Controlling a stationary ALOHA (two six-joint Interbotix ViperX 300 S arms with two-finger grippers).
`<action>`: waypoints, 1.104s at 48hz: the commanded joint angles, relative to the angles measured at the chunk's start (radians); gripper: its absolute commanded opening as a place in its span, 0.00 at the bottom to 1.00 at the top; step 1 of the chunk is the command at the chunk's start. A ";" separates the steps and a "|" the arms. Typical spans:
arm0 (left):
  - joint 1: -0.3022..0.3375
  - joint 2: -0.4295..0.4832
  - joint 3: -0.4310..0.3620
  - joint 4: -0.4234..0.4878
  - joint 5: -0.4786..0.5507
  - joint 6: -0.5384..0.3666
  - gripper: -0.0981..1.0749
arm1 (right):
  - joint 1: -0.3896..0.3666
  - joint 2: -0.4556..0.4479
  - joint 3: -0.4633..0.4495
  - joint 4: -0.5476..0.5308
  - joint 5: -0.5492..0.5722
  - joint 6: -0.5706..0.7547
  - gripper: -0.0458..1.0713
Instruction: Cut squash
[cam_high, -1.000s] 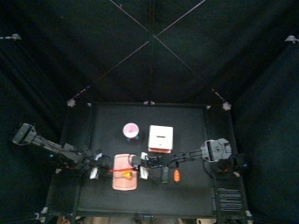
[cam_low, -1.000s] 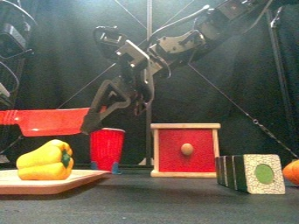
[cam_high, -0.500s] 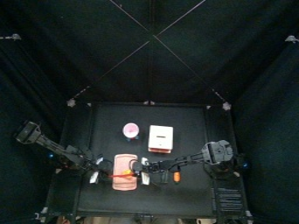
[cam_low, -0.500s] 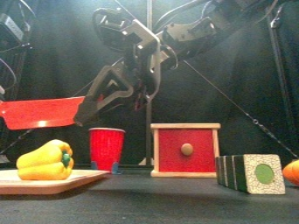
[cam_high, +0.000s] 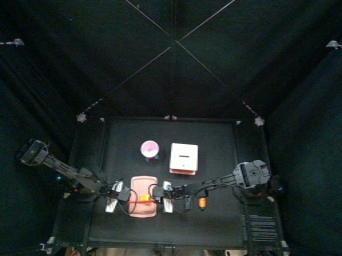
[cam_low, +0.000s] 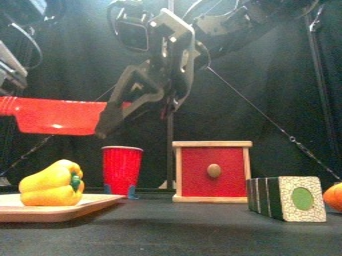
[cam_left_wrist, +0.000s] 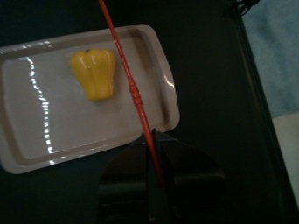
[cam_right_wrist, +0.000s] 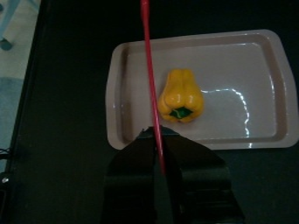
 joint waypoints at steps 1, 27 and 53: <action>-0.003 -0.014 -0.100 0.086 0.074 -0.005 0.41 | -0.014 -0.074 -0.041 -0.003 0.015 -0.003 0.34; -0.173 -0.086 -0.067 0.399 0.319 -0.538 0.41 | 0.008 -0.123 -0.064 -0.041 0.166 -0.003 0.34; -0.371 0.152 -0.017 0.638 0.327 -0.999 0.41 | 0.020 0.012 -0.086 -0.052 0.126 -0.005 0.34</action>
